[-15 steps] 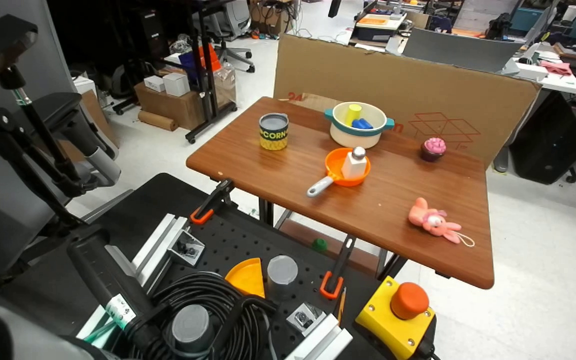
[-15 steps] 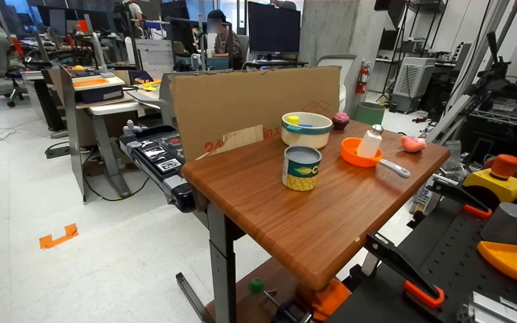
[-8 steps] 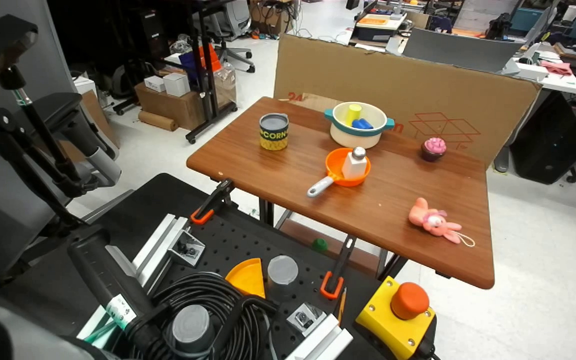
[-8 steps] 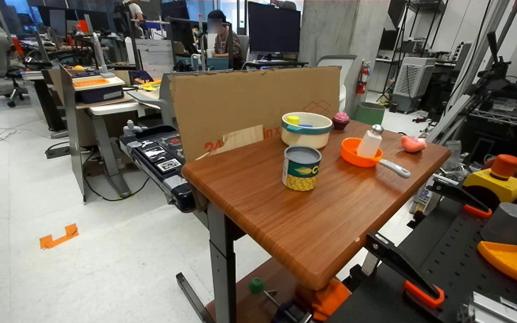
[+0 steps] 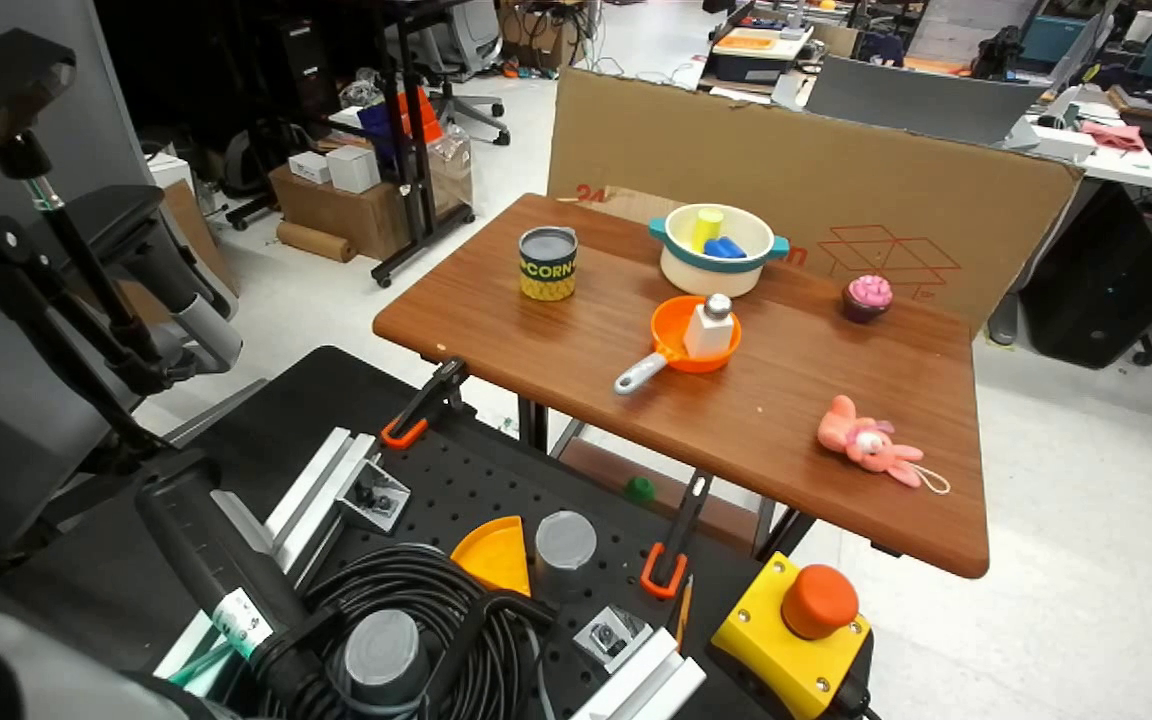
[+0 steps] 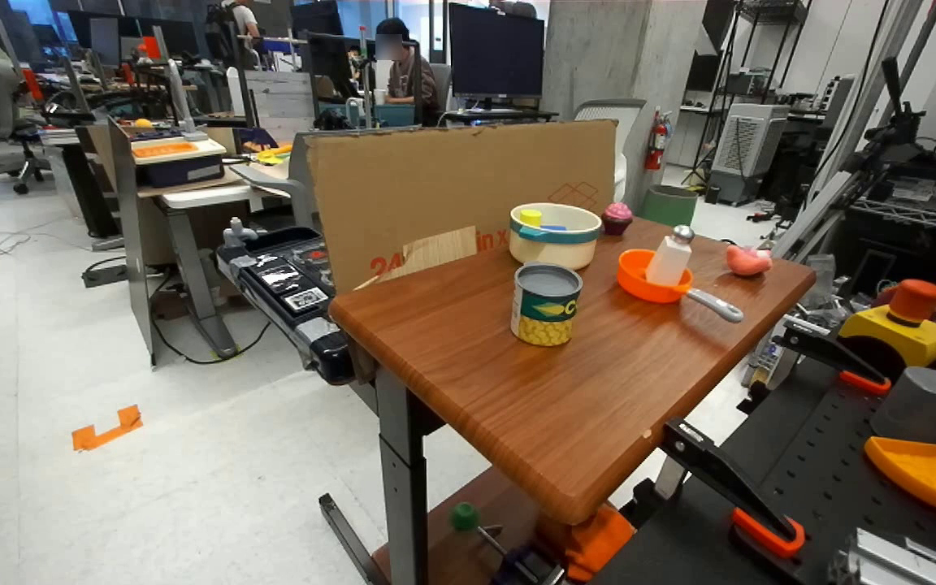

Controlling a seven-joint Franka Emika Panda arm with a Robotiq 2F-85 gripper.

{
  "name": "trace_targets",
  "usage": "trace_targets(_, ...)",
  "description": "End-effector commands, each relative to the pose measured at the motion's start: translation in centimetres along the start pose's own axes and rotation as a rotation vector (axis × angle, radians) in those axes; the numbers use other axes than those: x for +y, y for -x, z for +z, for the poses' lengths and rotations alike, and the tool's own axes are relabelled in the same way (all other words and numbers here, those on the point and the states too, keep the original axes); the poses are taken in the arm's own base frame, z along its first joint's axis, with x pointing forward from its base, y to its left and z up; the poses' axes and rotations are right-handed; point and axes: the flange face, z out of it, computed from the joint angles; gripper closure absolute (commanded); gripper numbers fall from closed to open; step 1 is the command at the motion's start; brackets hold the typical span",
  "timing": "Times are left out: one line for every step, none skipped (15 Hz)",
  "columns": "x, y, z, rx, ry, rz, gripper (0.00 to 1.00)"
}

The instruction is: Remove the shaker from the pot

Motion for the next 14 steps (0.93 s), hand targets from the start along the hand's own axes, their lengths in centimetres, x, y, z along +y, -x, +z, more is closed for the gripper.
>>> trace_targets(0.8,0.7,-0.5,0.025,0.009,0.089,0.00)
trace_targets(1.1,0.5,-0.5,0.024,0.018,0.117,0.00)
trace_targets(1.4,0.3,-0.4,0.025,0.027,0.136,0.00)
trace_targets(1.9,0.1,-0.4,0.031,0.038,0.156,0.00)
trace_targets(2.5,-0.2,-0.4,0.047,0.078,0.193,0.00)
trace_targets(3.2,-0.4,-0.5,0.060,0.117,0.220,0.00)
trace_targets(3.8,-0.5,-0.5,0.064,0.152,0.238,0.00)
trace_targets(4.5,-0.8,-0.5,0.068,0.191,0.262,0.00)
trace_targets(5.1,-1.0,-0.4,0.069,0.221,0.284,0.00)
trace_targets(5.7,-1.3,-0.3,0.067,0.248,0.304,0.00)
trace_targets(6.2,-1.6,-0.1,0.065,0.267,0.316,0.00)
trace_targets(6.6,-1.9,0.2,0.064,0.281,0.321,0.00)
trace_targets(6.9,-2.4,0.6,0.059,0.287,0.316,0.00)
trace_targets(7.2,-2.8,1.1,0.046,0.291,0.312,0.00)
